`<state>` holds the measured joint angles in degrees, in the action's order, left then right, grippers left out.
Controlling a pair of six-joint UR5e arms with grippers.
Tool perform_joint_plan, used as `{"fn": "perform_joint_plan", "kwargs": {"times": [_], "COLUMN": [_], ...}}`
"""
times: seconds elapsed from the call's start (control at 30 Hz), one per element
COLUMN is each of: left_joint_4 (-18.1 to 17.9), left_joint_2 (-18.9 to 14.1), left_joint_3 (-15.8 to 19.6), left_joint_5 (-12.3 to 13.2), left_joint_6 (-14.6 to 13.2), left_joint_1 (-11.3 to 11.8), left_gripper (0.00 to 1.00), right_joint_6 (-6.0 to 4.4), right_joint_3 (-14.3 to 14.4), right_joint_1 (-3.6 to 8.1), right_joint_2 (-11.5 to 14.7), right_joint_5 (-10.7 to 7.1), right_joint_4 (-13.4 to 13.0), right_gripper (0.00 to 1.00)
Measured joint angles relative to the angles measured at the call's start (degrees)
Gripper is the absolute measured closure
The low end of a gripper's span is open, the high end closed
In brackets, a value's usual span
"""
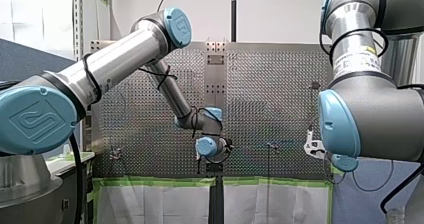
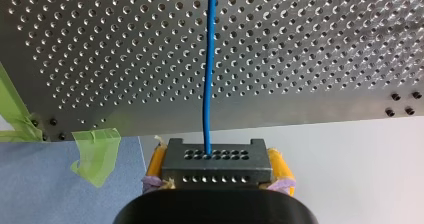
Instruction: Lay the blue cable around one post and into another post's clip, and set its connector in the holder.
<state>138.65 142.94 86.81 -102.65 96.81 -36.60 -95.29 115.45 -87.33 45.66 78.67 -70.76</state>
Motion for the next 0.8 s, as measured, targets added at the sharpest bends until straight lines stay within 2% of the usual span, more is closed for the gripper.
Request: {"fn": "perform_joint_plan", "kwargs": {"times": [0.37,0.63,0.67,0.7,0.73,0.77,0.8], "left_joint_4": [-0.1,-0.1,-0.1,-0.1,-0.1,0.0,0.0], "left_joint_2": [0.0,0.0,0.0,0.0,0.0,0.0,0.0], "left_joint_3": [0.0,0.0,0.0,0.0,0.0,0.0,0.0], "left_joint_5": [0.1,1.4,1.6,2.0,2.2,2.4,2.5], "left_joint_6": [-0.2,-0.7,-0.8,-0.8,-0.7,-0.7,-0.6], "left_joint_1": [0.0,-0.1,-0.1,-0.1,0.0,0.0,0.0], "left_gripper": [1.00,1.00,0.89,0.89,0.75,0.70,0.70], "right_joint_6": [-0.04,-0.22,-0.23,-0.26,-0.28,-0.30,-0.32], "right_joint_3": [0.0,0.0,0.0,0.0,0.0,0.0,0.0], "right_joint_1": [0.01,0.42,0.49,0.56,0.64,0.71,0.76], "right_joint_2": [0.0,0.0,0.0,0.0,0.0,0.0,0.0], "right_joint_5": [0.00,0.14,0.15,0.16,0.16,0.17,0.17], "right_joint_4": [0.2,0.2,0.2,0.2,0.2,0.2,0.2], "right_gripper": [1.00,1.00,1.00,1.00,1.00,1.00,1.00]}}
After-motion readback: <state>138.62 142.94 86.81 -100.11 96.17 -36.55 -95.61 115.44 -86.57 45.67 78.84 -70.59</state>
